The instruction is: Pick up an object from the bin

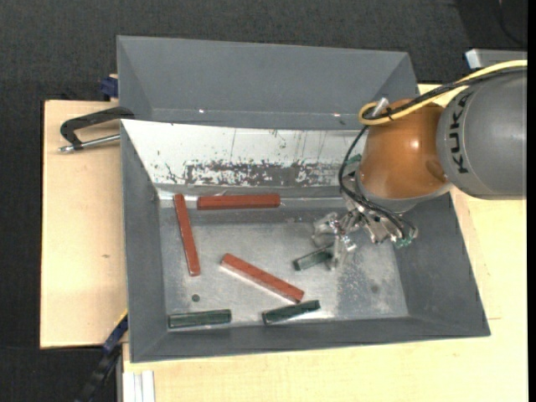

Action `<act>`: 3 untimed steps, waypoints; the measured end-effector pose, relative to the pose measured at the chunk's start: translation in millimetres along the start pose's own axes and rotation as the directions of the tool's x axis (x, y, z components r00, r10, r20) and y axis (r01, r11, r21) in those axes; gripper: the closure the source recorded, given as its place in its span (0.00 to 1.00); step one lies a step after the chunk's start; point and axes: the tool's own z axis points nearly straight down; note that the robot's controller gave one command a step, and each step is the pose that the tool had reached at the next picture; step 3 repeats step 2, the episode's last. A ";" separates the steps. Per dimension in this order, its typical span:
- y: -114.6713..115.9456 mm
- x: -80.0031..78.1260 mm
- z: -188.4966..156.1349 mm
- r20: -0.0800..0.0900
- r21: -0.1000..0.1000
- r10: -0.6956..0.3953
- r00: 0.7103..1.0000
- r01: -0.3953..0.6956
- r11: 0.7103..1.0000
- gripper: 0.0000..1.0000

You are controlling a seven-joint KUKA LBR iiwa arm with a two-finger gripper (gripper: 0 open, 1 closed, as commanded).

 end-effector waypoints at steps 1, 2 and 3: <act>0.0 0.0 0.0 0.000 0.000 0.000 1.000 0.000 1.000 1.00; 5.2 -1.1 -142.2 0.006 0.003 -0.001 1.000 0.001 1.000 1.00; 5.2 -1.1 -142.2 0.006 0.003 -0.001 1.000 0.001 1.000 1.00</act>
Offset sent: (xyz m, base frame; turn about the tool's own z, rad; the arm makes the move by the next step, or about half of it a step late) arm -0.0027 0.0041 0.1407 -0.0027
